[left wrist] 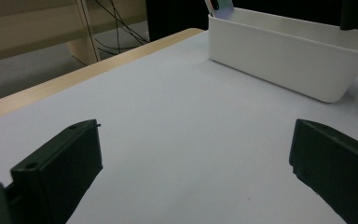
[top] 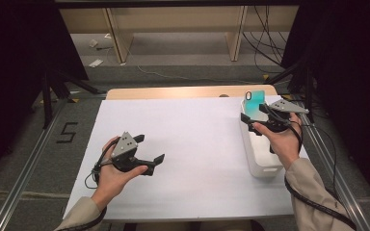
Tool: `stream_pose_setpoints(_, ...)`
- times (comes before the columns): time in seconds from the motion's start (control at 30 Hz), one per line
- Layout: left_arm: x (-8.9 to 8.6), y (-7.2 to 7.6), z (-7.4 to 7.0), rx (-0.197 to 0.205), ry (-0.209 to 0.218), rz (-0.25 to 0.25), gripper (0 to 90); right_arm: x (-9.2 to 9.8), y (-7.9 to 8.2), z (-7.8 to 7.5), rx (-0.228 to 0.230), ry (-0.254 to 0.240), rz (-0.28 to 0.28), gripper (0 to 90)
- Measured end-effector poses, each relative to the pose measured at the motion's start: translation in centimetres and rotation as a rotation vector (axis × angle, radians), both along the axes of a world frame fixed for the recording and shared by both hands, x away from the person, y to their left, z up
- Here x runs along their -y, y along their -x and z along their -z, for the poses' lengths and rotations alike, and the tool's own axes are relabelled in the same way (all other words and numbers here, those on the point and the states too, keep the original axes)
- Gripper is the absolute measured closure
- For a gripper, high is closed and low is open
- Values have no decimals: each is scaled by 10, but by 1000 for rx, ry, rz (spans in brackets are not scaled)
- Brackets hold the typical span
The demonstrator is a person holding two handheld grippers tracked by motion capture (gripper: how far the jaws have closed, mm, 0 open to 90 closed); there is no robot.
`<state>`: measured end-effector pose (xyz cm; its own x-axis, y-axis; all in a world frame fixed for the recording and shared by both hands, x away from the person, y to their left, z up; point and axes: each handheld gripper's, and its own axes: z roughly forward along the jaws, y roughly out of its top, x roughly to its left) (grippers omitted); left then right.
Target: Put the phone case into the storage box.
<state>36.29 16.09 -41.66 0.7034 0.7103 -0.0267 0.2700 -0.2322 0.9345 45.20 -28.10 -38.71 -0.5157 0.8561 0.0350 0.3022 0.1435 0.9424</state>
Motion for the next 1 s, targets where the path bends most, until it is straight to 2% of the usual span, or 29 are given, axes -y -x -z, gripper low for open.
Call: stream_pose_setpoints(1.0,-1,-1,0,-1,-1,-2,16,-6,35,0,4,-21,-120,183)
